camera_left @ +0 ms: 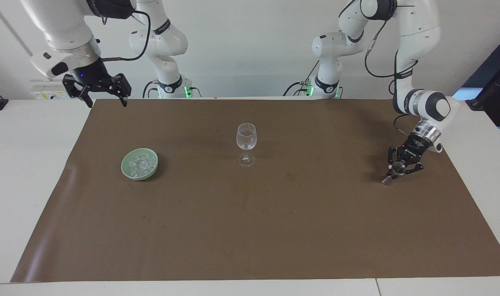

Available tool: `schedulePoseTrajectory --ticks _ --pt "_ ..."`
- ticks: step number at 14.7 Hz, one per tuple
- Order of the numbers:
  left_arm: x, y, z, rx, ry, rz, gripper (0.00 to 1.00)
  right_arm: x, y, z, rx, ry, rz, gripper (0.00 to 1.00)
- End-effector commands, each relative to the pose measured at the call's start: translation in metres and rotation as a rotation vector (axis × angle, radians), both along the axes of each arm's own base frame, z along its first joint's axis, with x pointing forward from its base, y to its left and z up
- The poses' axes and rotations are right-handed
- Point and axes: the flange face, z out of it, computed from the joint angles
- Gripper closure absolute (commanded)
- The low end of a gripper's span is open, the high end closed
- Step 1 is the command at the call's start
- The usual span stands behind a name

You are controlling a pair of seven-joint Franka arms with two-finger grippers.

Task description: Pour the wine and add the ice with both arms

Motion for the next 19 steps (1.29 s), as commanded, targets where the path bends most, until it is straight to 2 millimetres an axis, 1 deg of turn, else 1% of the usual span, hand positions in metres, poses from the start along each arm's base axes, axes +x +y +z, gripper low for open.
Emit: schedulePoseTrajectory --ticks 1,2,4,5,6,7,9,11,13,15,17,19 --pt "-0.005 -0.003 0.028 -0.036 -0.065 -0.005 1.0 -0.003 -0.002 0.0 0.011 0.0 0.007 0.0" --pt "-0.007 -0.007 0.036 -0.04 -0.079 -0.011 1.0 -0.003 -0.002 0.0 0.011 0.0 0.007 0.0" --pt "-0.012 -0.023 0.052 -0.036 -0.105 -0.03 1.0 -0.003 -0.002 0.0 0.011 0.0 0.007 0.0" --pt "-0.006 -0.046 0.063 -0.033 -0.124 -0.075 1.0 -0.003 -0.002 0.0 0.011 0.0 0.007 0.0" --pt "-0.003 -0.058 0.072 -0.037 -0.131 -0.092 1.0 -0.003 -0.002 0.0 0.011 0.0 0.007 0.0" --pt "-0.002 -0.066 0.083 -0.039 -0.146 -0.105 1.0 -0.003 -0.002 0.0 0.011 0.0 0.007 0.0" --pt "-0.002 -0.092 0.108 -0.075 -0.141 -0.131 1.0 -0.003 -0.002 0.0 0.011 0.0 0.007 0.0" --pt "-0.001 -0.132 0.132 -0.094 -0.101 -0.191 1.0 -0.003 -0.002 0.0 0.011 0.0 0.007 0.0" --pt "0.0 -0.172 0.153 -0.076 -0.055 -0.181 1.0 -0.003 -0.002 0.0 0.011 0.0 0.007 0.0" --pt "-0.002 -0.215 0.171 -0.062 -0.017 -0.183 1.0 -0.003 -0.002 0.0 0.011 0.0 0.007 0.0" --pt "-0.006 -0.265 0.184 -0.029 0.041 -0.214 1.0 -0.003 -0.001 0.0 0.011 0.0 0.008 0.0" --pt "-0.009 -0.306 0.201 -0.004 0.072 -0.245 1.0 -0.002 -0.001 0.0 0.011 -0.003 0.007 0.0"
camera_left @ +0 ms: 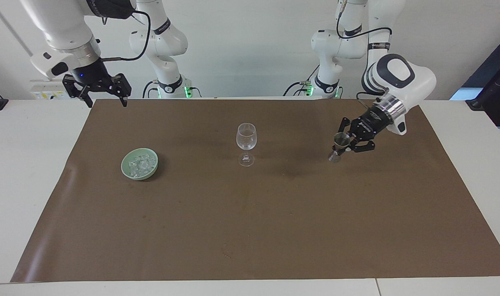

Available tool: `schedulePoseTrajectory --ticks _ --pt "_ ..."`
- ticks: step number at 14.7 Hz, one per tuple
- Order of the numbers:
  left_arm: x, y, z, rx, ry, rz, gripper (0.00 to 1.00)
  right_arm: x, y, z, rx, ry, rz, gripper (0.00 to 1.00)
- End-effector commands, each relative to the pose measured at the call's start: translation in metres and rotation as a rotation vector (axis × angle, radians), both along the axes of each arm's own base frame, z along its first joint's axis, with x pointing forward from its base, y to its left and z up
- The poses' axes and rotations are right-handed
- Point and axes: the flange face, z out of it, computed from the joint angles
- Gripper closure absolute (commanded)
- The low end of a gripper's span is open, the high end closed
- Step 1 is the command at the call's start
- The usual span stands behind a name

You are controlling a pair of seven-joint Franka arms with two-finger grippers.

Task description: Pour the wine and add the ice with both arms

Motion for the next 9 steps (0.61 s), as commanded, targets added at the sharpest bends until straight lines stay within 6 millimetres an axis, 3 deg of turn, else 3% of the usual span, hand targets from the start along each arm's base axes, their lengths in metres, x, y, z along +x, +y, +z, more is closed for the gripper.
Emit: schedulePoseTrajectory --ticks 1,6,9 --pt "-0.01 -0.045 0.022 0.043 0.032 -0.017 1.0 -0.002 0.001 0.0 0.011 -0.003 0.01 0.0" --pt "-0.031 -0.118 0.034 0.187 -0.029 -0.192 1.0 -0.005 -0.002 -0.001 0.012 0.012 0.012 0.0" --pt "-0.046 -0.147 0.031 0.281 -0.074 -0.304 1.0 -0.013 -0.002 -0.018 0.011 0.021 0.023 0.0"
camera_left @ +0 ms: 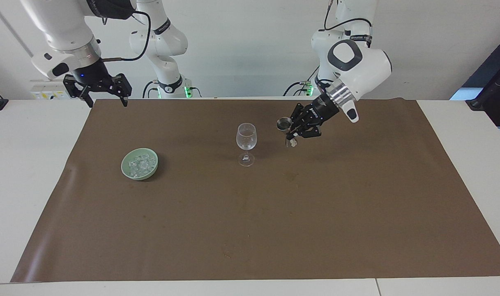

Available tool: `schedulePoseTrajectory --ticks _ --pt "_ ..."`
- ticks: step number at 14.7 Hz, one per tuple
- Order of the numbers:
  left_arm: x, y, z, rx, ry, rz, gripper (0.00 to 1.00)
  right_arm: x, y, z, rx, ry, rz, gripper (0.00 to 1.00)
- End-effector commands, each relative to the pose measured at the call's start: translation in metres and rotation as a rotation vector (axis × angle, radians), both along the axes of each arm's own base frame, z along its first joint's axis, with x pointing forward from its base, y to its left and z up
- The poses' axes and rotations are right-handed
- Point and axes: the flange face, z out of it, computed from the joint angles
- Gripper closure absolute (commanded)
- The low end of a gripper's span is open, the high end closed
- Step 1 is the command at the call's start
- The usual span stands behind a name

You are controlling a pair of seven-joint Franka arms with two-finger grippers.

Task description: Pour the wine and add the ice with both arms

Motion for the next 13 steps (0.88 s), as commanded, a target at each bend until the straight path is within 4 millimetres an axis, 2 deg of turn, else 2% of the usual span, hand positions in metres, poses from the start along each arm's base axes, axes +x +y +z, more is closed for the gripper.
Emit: schedulePoseTrajectory --ticks 1,3,4,8,13 --pt "-0.007 -0.016 0.005 0.067 -0.038 -0.059 1.0 -0.012 -0.002 -0.015 0.015 -0.016 0.025 0.0" --pt "-0.013 -0.026 0.003 0.117 -0.063 -0.108 1.0 -0.016 -0.001 -0.032 0.068 -0.036 0.015 0.0" --pt "-0.015 -0.029 0.003 0.139 -0.074 -0.128 1.0 -0.018 -0.008 -0.044 0.092 -0.049 -0.005 0.0" --pt "-0.024 -0.051 0.005 0.203 -0.087 -0.168 1.0 -0.021 -0.009 -0.089 0.095 -0.077 -0.013 0.0" --pt "-0.019 -0.079 0.009 0.345 -0.115 -0.193 1.0 -0.018 -0.005 -0.154 0.094 -0.069 -0.008 0.0"
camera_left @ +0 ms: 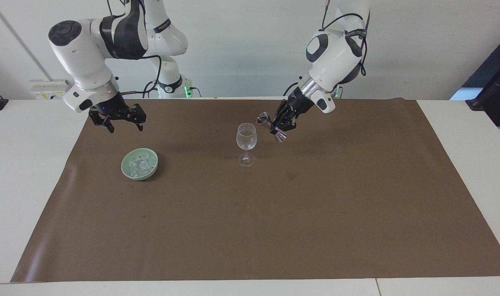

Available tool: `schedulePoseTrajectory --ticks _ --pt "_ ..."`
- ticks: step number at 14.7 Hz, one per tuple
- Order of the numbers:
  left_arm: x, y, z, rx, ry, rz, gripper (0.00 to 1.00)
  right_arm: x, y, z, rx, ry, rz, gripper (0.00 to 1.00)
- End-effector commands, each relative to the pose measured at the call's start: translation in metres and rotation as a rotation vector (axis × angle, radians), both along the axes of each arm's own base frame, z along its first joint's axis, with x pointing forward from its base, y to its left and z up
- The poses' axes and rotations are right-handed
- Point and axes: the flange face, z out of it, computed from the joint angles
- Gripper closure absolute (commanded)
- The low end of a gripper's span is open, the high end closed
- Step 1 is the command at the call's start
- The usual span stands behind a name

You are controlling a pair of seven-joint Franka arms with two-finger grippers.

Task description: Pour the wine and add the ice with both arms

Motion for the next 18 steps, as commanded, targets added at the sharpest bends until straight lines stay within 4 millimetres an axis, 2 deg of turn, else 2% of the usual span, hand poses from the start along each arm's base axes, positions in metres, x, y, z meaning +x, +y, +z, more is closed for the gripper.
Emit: schedulePoseTrajectory --ticks 1,4,7,9,11,14,16,18 --pt "0.001 -0.024 0.003 0.076 -0.035 -0.013 1.0 -0.004 0.0 -0.031 0.015 0.001 0.022 0.0" --pt "-0.009 -0.04 -0.002 0.155 -0.06 -0.047 1.0 0.002 0.0 -0.055 0.015 -0.022 0.029 0.0" --pt "-0.012 -0.048 -0.006 0.245 -0.105 -0.066 1.0 0.01 0.0 -0.082 0.011 -0.046 0.03 0.0" --pt "-0.015 -0.054 -0.002 0.279 -0.134 -0.087 1.0 0.012 -0.001 -0.1 0.009 -0.073 0.031 0.07" --pt "-0.008 -0.058 0.005 0.3 -0.152 -0.084 1.0 0.012 -0.004 -0.118 0.008 -0.081 0.042 0.09" --pt "-0.007 -0.06 0.009 0.38 -0.21 -0.082 1.0 0.009 -0.008 -0.133 0.007 -0.068 0.044 0.15" --pt "-0.019 -0.074 0.009 0.404 -0.239 -0.123 1.0 0.003 -0.01 -0.142 0.008 -0.059 0.052 0.21" --pt "-0.021 -0.075 0.009 0.444 -0.278 -0.148 1.0 -0.001 -0.026 -0.149 0.009 -0.044 0.049 0.25"
